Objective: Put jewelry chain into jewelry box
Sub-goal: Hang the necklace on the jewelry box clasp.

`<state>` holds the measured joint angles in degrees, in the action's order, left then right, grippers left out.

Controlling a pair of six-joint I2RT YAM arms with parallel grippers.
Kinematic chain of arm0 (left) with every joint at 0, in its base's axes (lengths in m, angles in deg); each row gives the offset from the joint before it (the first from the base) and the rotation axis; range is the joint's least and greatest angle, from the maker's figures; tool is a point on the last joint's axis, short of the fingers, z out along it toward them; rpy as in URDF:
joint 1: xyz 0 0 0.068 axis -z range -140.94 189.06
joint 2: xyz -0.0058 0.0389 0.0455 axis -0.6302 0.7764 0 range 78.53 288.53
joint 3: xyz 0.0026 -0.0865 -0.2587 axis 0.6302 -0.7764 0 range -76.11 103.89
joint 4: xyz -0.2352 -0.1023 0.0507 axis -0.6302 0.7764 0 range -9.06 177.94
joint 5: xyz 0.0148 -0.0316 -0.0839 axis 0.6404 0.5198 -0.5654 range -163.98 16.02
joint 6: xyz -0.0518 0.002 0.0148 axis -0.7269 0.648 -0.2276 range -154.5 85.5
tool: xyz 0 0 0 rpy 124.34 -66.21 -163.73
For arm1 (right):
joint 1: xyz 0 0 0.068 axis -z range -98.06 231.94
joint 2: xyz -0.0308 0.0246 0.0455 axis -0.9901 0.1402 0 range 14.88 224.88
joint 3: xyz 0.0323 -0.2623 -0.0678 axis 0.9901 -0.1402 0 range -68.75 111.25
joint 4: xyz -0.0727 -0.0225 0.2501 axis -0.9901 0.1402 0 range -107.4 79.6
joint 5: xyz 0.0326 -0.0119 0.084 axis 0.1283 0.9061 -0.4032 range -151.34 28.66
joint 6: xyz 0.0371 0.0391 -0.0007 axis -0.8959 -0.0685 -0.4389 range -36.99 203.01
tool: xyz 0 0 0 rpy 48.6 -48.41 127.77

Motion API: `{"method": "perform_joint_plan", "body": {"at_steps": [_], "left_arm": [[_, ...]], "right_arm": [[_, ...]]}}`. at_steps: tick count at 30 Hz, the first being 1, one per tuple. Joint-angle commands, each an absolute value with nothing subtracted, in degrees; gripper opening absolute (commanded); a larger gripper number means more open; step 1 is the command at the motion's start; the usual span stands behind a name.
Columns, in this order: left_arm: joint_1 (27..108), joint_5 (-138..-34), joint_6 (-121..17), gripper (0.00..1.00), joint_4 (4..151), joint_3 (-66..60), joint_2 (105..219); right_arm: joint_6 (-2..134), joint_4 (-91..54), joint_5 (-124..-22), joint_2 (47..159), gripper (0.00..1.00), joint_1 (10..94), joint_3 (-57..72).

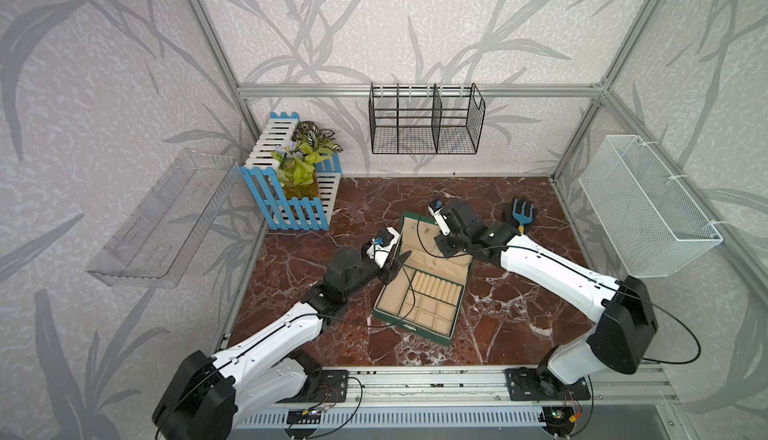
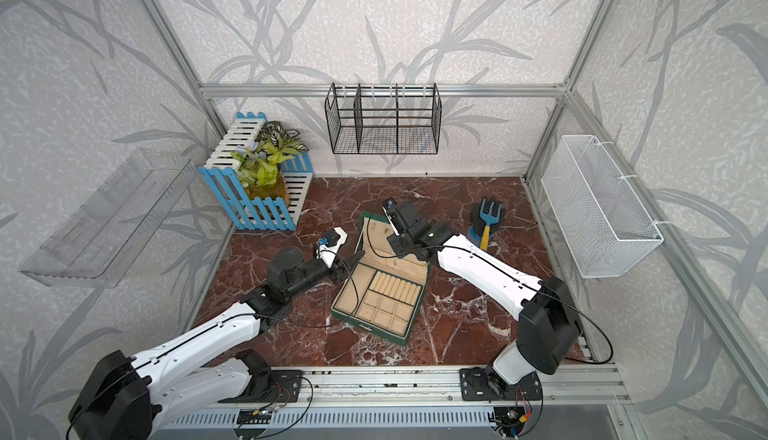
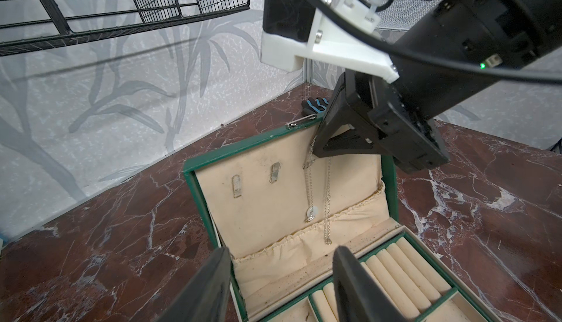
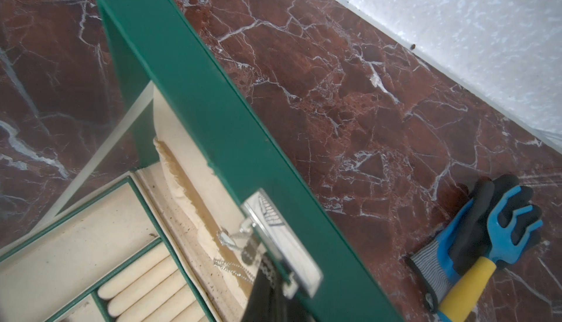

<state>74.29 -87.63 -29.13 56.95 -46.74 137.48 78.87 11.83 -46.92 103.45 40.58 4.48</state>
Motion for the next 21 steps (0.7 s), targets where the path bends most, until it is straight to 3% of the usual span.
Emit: {"method": "perform_joint_plan", "body": {"at_steps": [1,21], "left_arm": [[74.07,-88.48,-29.73,0.57,57.27,-47.28,136.28],[74.11,-89.78,-30.44,0.57,57.47,-47.63,136.75]], "right_arm": [[76.15,14.01,-44.73,103.66,0.00,40.46,4.53],[71.65,11.39,-48.83,104.07,0.00,40.46,-0.28]]}}
